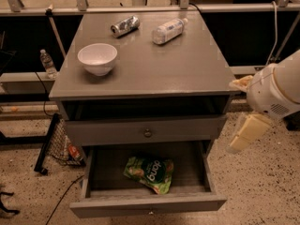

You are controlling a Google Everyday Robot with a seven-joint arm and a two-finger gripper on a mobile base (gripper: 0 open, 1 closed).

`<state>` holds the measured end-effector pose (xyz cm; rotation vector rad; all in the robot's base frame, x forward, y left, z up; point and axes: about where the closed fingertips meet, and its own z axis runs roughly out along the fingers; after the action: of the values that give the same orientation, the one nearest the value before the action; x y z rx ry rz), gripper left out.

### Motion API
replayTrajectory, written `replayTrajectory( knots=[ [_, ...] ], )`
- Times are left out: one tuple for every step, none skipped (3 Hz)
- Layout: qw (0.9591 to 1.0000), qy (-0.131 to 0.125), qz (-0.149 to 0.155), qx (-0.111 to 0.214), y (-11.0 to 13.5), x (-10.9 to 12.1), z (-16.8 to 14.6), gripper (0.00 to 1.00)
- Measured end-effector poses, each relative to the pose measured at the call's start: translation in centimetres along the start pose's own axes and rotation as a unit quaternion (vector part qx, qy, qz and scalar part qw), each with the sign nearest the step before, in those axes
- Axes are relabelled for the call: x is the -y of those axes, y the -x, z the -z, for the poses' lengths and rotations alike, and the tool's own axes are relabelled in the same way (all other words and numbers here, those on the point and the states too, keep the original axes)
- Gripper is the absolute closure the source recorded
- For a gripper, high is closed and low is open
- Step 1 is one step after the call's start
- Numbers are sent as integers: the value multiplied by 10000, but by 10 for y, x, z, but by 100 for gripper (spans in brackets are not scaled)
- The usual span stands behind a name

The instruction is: Pick green rice chip bag from middle drawer and place on counter

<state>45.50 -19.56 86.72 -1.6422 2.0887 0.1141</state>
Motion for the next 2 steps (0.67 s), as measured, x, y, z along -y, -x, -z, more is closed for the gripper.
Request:
replayTrajectory(
  knots=[
    [9995, 37, -199, 260, -20, -3, -55, 0],
    [9987, 92, -311, 396, -29, -7, -98, 0]
  ],
)
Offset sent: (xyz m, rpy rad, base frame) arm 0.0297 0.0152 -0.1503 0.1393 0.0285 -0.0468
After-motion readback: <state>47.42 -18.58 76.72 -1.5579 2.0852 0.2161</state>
